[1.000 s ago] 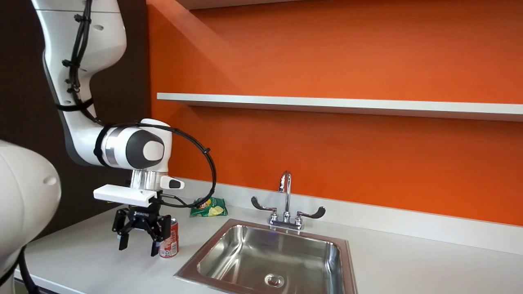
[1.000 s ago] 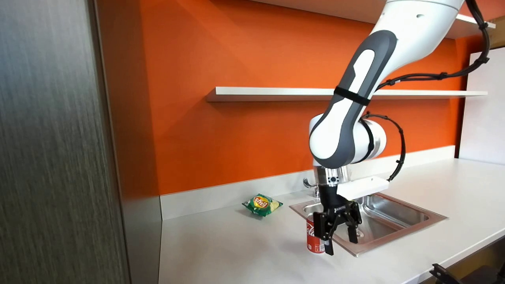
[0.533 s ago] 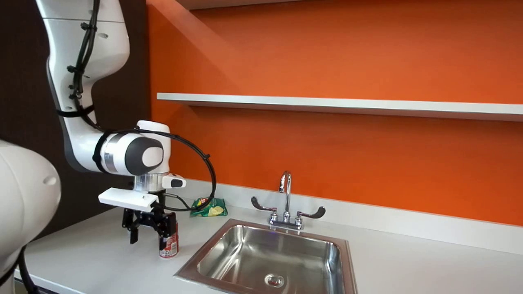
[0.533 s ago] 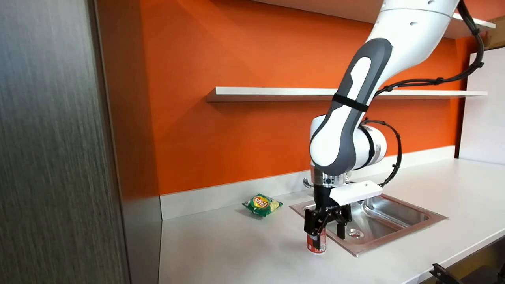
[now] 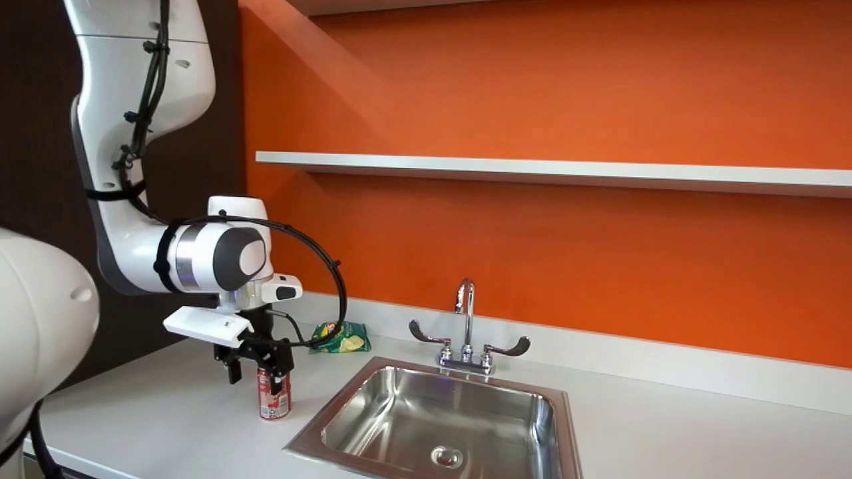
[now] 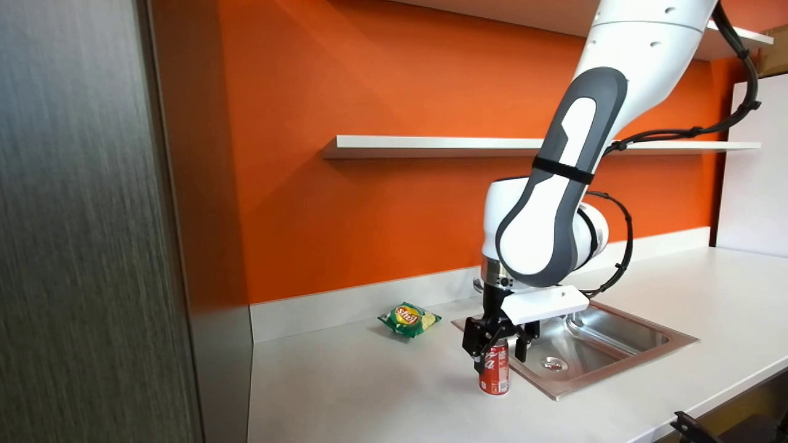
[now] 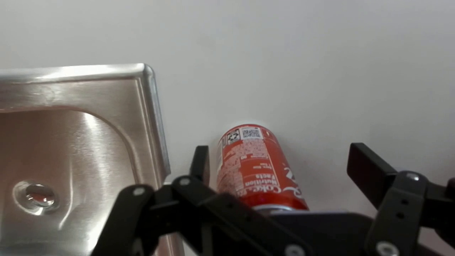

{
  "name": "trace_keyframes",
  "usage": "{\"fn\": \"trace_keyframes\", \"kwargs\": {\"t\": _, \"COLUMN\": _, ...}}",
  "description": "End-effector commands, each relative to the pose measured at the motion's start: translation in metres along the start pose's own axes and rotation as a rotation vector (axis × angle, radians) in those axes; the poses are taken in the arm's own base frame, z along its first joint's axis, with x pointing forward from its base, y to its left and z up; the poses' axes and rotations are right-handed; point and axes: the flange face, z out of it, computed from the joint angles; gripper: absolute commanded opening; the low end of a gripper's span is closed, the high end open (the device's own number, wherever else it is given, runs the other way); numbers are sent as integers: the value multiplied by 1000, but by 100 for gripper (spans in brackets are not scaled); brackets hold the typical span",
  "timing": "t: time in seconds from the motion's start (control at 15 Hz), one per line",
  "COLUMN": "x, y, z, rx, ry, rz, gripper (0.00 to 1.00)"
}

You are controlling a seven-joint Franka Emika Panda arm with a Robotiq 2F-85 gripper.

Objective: Put the can on the shelf

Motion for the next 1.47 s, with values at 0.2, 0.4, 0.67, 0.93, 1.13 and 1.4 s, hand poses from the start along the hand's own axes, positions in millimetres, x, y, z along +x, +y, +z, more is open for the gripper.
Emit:
{"fn": "trace_keyframes", "kwargs": {"t": 0.2, "x": 2, "y": 1, "z": -6, "rx": -42, "ry": 71, "rz": 74, "gripper": 100}}
{"fn": "trace_keyframes", "kwargs": {"t": 0.4, "x": 1, "y": 0, "z": -6, "rx": -53, "ry": 86, "rz": 91, "gripper": 100}}
{"fn": "trace_keyframes", "kwargs": {"t": 0.67, "x": -1, "y": -2, "z": -7, "rx": -59, "ry": 107, "rz": 109, "gripper": 100}}
{"fn": "trace_keyframes", "kwargs": {"t": 0.93, "x": -4, "y": -4, "z": -8, "rx": -65, "ry": 129, "rz": 122, "gripper": 100}}
{"fn": "trace_keyframes", "kwargs": {"t": 1.13, "x": -8, "y": -4, "z": -11, "rx": -71, "ry": 144, "rz": 130, "gripper": 100}}
{"fn": "trace_keyframes", "kwargs": {"t": 1.4, "x": -10, "y": -6, "z": -11, "rx": -80, "ry": 156, "rz": 137, "gripper": 100}}
